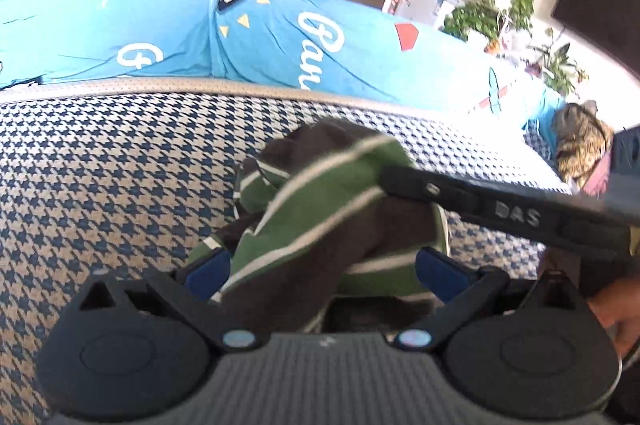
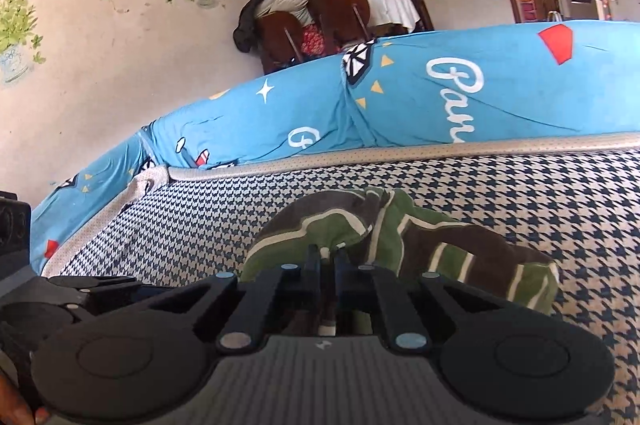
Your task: Fold clothes
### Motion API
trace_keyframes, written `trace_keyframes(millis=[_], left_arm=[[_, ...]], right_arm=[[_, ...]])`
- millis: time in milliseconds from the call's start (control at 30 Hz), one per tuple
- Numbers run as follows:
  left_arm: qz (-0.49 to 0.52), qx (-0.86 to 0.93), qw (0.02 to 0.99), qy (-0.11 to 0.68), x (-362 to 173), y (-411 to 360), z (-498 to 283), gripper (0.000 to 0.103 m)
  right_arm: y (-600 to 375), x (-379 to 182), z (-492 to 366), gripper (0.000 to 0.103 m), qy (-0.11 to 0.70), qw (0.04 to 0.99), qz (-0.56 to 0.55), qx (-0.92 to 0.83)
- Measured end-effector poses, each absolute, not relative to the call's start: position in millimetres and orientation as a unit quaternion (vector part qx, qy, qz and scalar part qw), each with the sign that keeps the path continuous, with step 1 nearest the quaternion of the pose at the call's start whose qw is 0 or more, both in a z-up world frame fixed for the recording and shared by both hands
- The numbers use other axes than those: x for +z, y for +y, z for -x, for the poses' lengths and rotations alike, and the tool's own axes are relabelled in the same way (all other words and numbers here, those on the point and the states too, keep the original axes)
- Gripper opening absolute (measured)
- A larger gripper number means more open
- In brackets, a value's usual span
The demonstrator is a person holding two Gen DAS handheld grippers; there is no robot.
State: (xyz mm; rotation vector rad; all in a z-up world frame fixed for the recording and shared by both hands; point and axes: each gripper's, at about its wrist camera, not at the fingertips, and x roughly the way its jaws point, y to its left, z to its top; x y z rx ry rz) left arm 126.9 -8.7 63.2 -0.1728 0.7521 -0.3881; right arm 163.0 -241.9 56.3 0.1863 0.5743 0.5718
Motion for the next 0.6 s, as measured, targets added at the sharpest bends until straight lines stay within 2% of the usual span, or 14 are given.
trace_keyframes(millis=[167, 600], left_arm=[[0.121, -0.161, 0.917, 0.345, 78.7, 10.1, -118.6, 0.103], [0.128, -0.116, 0.913, 0.370, 48.4, -2.7, -131.8, 0.103]], right_arm=[[-262.8, 59.1, -128.5, 0.009, 0.265, 0.924, -0.112, 0.250], [-279.8, 37.2, -52.6, 0.009, 0.296, 0.921, -0.115, 0.225]])
